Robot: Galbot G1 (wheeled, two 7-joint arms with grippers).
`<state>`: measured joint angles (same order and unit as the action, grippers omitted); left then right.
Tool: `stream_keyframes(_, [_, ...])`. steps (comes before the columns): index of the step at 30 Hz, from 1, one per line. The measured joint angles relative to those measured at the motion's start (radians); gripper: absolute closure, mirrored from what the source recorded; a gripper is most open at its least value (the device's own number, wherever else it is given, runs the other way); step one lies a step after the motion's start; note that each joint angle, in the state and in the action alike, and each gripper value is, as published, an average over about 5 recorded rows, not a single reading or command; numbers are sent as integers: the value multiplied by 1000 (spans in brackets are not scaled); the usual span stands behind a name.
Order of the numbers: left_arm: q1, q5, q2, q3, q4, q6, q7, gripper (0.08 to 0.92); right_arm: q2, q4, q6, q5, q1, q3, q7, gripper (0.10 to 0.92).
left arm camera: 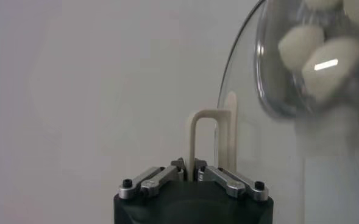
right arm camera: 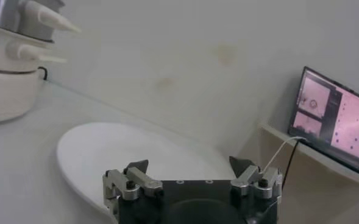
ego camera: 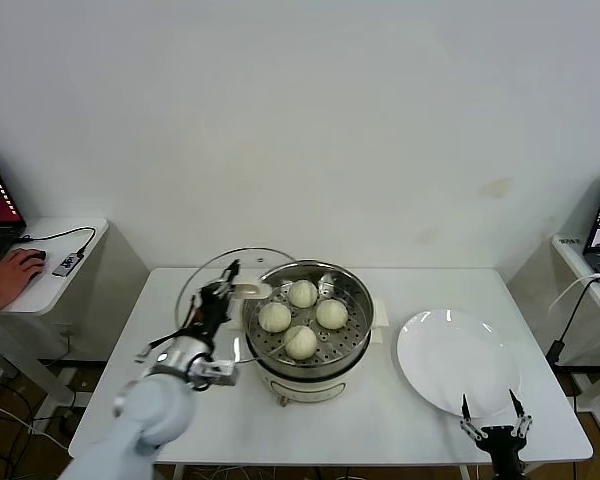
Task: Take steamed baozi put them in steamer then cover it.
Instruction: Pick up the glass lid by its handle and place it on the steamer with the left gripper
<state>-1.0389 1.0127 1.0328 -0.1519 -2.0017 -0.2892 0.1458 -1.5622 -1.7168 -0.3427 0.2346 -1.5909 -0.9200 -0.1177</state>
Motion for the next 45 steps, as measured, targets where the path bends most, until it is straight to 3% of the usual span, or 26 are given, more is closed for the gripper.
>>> stream_keyframes(10, [127, 161, 171, 148, 93, -67, 80, 848, 1, 16, 1, 20, 5, 15, -9, 203])
stream_keyframes(19, [158, 264, 280, 190, 180, -86, 118, 848, 2, 25, 2, 30, 4, 17, -12, 203])
stream_keyframes(45, [111, 365, 349, 189, 207, -80, 143, 848, 6, 33, 12, 49, 5, 31, -22, 203])
